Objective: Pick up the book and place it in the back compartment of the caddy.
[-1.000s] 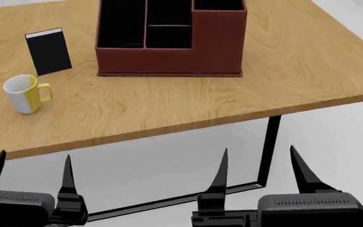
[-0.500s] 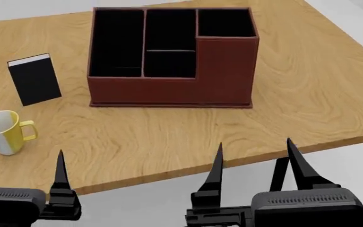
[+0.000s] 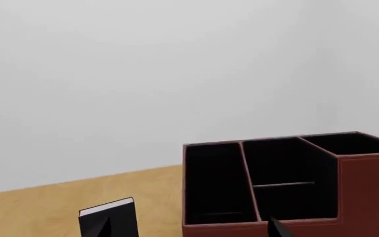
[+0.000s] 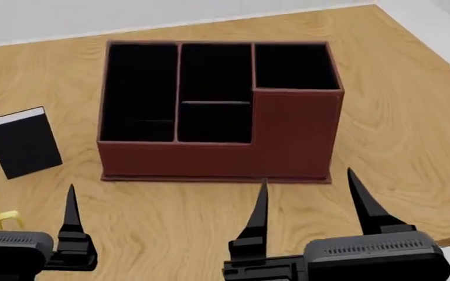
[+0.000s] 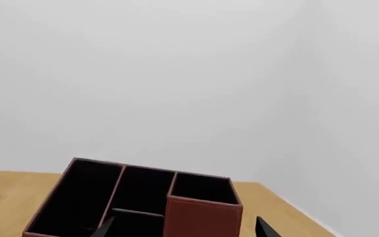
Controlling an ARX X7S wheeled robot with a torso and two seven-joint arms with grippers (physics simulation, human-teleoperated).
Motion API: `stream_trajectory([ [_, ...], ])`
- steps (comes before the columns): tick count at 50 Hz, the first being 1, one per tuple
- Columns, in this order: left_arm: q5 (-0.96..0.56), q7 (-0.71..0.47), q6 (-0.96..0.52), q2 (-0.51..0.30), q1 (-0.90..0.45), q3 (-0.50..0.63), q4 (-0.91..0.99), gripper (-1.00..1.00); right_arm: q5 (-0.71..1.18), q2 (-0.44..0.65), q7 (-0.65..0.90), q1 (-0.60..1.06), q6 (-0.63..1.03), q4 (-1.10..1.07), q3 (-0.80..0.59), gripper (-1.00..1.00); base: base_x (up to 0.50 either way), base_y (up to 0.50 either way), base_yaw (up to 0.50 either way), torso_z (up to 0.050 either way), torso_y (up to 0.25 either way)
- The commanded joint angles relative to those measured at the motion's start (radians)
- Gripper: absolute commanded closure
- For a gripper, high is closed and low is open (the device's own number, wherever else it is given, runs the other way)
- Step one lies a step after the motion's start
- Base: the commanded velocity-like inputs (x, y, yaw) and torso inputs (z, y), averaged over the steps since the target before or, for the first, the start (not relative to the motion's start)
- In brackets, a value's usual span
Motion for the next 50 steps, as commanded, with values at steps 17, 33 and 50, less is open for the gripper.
stream_trajectory([
  [17, -0.025, -0.006, -0.008, -0.014, 0.000, -0.001, 0.017, -1.00, 0.006, 0.014, 0.014, 0.004, 0.020, -0.038, -0.011, -1.00, 0.48, -0.13, 0.00, 0.000, 0.001],
  [33, -0.069, -0.008, -0.088, -0.066, 0.002, -0.044, 0.149, -1.00, 0.067, 0.054, 0.036, 0.062, 0.145, -0.234, 0.074, -1.00, 0.15, -0.04, 0.00, 0.000, 0.001],
  [50, -0.072, 0.003, -0.084, -0.108, 0.016, -0.057, 0.170, -1.00, 0.063, 0.091, 0.039, 0.061, 0.159, -0.292, 0.081, -1.00, 0.05, -0.01, 0.00, 0.000, 0.000],
])
